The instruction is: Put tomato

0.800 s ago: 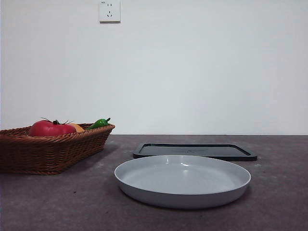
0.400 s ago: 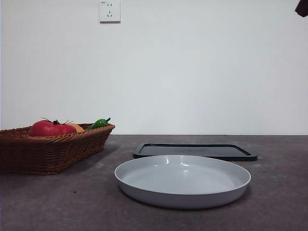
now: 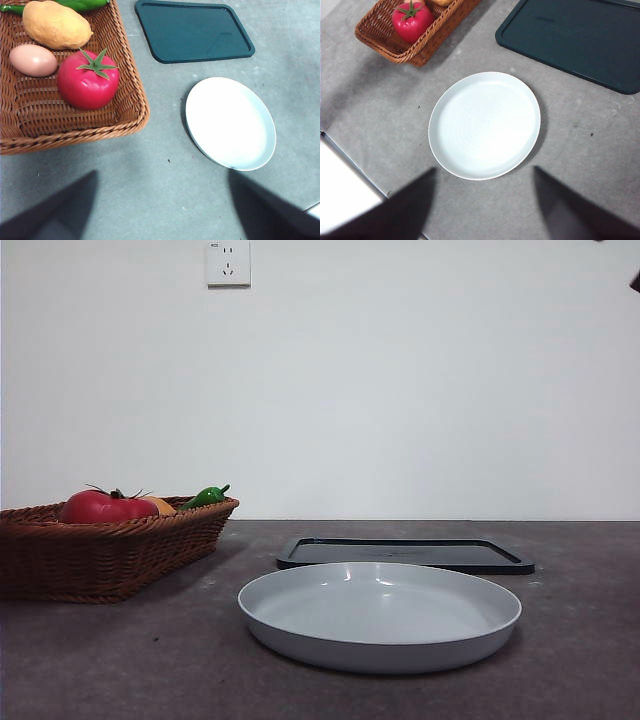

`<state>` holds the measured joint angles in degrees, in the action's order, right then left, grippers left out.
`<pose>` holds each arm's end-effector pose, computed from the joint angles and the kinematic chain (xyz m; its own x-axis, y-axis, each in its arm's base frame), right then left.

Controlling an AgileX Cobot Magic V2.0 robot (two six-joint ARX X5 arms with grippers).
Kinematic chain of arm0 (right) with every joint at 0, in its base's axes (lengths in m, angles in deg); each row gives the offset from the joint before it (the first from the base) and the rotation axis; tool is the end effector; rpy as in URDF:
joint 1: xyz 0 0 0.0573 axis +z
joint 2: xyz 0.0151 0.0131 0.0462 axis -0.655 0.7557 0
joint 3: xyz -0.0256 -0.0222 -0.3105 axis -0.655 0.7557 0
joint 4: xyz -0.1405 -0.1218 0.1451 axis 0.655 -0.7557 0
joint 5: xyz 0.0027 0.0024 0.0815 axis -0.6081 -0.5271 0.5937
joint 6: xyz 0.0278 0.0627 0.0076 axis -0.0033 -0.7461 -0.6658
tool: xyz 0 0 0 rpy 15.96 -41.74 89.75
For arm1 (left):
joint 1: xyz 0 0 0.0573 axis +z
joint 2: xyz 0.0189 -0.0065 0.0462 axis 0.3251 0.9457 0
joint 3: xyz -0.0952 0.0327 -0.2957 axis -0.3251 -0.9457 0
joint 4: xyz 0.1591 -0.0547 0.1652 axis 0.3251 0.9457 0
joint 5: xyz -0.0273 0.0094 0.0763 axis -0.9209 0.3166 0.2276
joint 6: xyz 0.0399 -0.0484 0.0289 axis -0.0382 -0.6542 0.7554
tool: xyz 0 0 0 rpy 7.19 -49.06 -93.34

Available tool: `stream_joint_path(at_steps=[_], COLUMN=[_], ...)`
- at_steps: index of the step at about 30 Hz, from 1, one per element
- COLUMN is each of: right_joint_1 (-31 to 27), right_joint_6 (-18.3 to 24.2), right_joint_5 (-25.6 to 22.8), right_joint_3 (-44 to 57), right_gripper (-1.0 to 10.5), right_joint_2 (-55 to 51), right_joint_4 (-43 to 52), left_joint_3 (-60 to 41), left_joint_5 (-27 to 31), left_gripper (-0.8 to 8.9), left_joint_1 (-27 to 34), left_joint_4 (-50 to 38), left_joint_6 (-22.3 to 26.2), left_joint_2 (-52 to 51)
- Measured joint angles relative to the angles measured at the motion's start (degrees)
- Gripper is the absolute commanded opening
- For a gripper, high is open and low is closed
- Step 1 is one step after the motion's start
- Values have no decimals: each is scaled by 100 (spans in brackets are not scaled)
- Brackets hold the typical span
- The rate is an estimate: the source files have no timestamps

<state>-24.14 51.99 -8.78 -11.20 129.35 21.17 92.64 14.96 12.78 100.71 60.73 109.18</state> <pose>0.0897 0.0503 0.3433 0.5047 0.6000 -0.6207 -0.5445 0.7792 0.3105 0.0670 -0.0287 0.3316 0.6466 -0.4819 -0.5914 0.3884 0.8751 -0.2886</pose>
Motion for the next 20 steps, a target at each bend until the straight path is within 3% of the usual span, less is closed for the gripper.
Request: stream_joint_path(at_steps=[11, 20], right_joint_1=[0, 0], right_joint_6=[-2, -2], right_joint_5=[0, 0], right_joint_3=[0, 0], right_gripper=[430, 430], right_joint_2=[0, 0], right_joint_4=[0, 2], left_joint_3=[0, 0], left_joint_5=[20, 389], left_gripper=[504, 504], left_joint_1=[0, -70], left_joint_4=[-496, -1888], left_joint_6=[-2, 125], left_joint_2=[363, 1458])
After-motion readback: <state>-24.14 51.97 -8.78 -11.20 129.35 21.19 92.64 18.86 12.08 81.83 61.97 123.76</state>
